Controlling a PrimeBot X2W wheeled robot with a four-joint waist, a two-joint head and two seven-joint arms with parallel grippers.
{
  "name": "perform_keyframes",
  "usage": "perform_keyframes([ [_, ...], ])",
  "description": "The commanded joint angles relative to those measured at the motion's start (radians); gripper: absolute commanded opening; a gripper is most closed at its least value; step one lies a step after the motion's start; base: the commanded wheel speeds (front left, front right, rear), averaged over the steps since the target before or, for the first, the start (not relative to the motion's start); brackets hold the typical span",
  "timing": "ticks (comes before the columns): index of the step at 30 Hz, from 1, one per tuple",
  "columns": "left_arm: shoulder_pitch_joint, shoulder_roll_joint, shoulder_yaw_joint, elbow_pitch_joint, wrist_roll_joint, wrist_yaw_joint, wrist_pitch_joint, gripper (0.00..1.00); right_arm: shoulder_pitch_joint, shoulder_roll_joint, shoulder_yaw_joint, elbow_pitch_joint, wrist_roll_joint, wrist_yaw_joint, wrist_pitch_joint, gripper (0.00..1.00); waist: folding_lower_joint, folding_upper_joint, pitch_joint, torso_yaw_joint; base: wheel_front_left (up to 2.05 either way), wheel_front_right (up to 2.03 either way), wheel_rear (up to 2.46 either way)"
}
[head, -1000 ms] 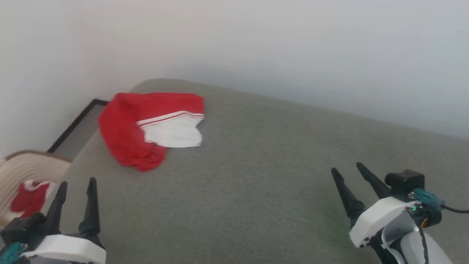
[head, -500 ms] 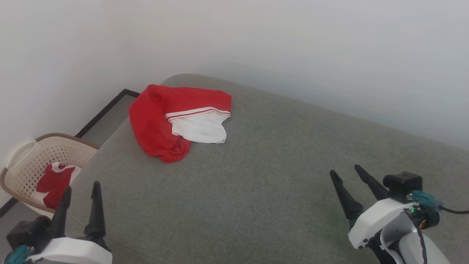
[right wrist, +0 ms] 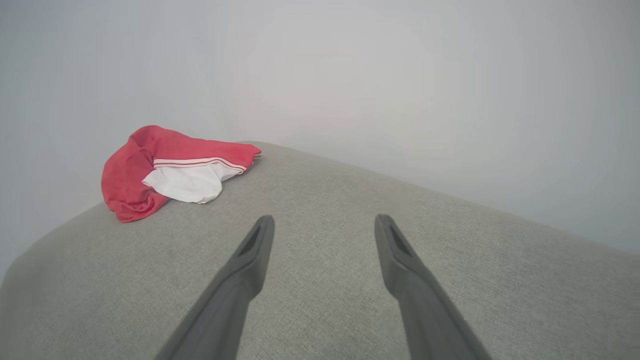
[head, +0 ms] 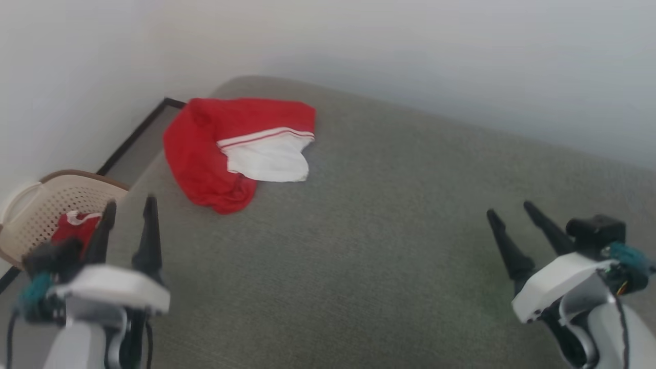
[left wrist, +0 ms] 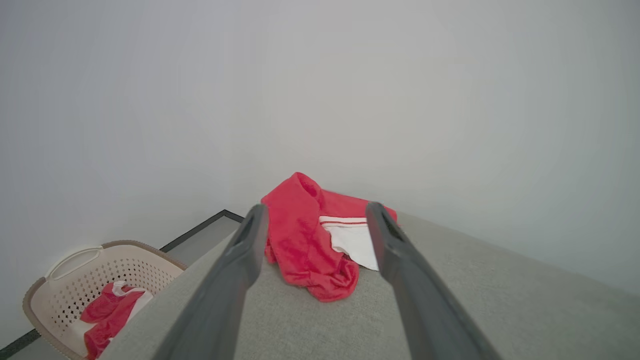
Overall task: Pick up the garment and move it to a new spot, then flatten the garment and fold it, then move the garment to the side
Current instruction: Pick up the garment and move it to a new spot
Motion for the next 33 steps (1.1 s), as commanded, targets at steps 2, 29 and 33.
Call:
perform_keyframes([
  [2,-0.06,0.012,-0.006,0.023,-0.005,-0.005,0.011,1.0,-0.018,-0.016,-0.009,-0.021,-0.003,0.0,0.009,1.0,0.0,0.0,0.047,-0.036,0.0,0.0,0.0],
  [29,-0.768,0.063,-0.035,0.777,-0.057,0.074,0.324,1.0,-0.15,-0.232,-0.077,-0.292,0.024,0.0,0.121,1.0,0.0,0.0,0.518,-0.187,0.0,0.0,0.0],
  [33,-0.818,0.033,-0.065,0.885,-0.054,0.069,0.431,1.0,-0.152,-0.249,-0.088,-0.318,0.022,0.0,0.137,1.0,0.0,0.0,0.554,-0.184,0.0,0.0,0.0],
])
